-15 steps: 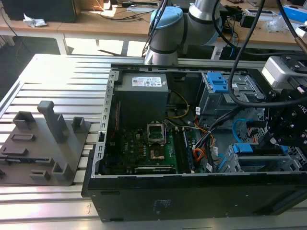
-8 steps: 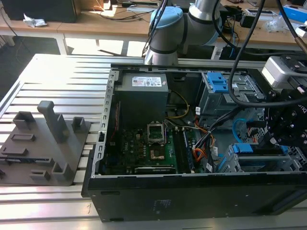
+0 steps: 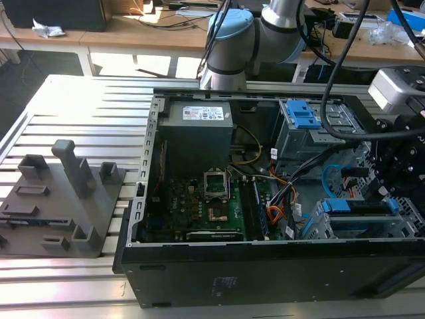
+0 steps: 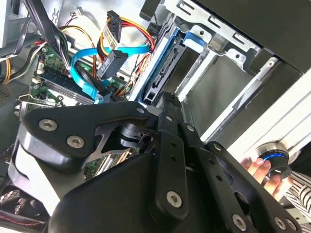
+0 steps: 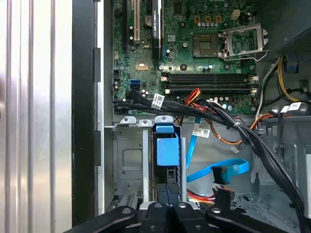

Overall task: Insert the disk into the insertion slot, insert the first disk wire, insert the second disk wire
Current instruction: 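Insert the first disk wire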

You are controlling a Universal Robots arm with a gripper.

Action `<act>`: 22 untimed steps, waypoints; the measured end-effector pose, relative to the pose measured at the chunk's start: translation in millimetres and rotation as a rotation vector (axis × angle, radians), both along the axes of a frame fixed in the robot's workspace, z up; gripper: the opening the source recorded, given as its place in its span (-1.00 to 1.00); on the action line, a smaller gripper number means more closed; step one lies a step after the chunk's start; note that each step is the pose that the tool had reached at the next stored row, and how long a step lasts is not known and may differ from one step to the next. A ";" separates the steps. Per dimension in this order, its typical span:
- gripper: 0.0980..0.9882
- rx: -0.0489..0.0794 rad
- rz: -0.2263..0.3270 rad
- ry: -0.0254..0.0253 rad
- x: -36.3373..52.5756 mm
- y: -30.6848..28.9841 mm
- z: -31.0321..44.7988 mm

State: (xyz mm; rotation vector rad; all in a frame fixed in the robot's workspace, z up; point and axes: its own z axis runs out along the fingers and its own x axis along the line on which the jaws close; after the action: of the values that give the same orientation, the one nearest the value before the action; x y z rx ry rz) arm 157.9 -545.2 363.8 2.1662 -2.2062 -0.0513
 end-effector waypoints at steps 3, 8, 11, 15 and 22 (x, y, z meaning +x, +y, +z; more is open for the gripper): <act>-0.98 0.000 0.000 0.0000 0.1 0.1 19.3; -0.98 -0.001 0.000 0.0000 0.1 19.0 20.6; -0.98 -0.002 0.000 0.0000 0.1 33.1 20.6; -0.98 -0.003 0.000 0.0000 0.0 51.0 20.6; -0.98 -0.003 0.000 0.0000 0.1 52.7 20.6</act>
State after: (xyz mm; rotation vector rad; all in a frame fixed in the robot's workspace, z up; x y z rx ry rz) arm 158.0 -492.6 384.5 2.1645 -2.2046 -0.0475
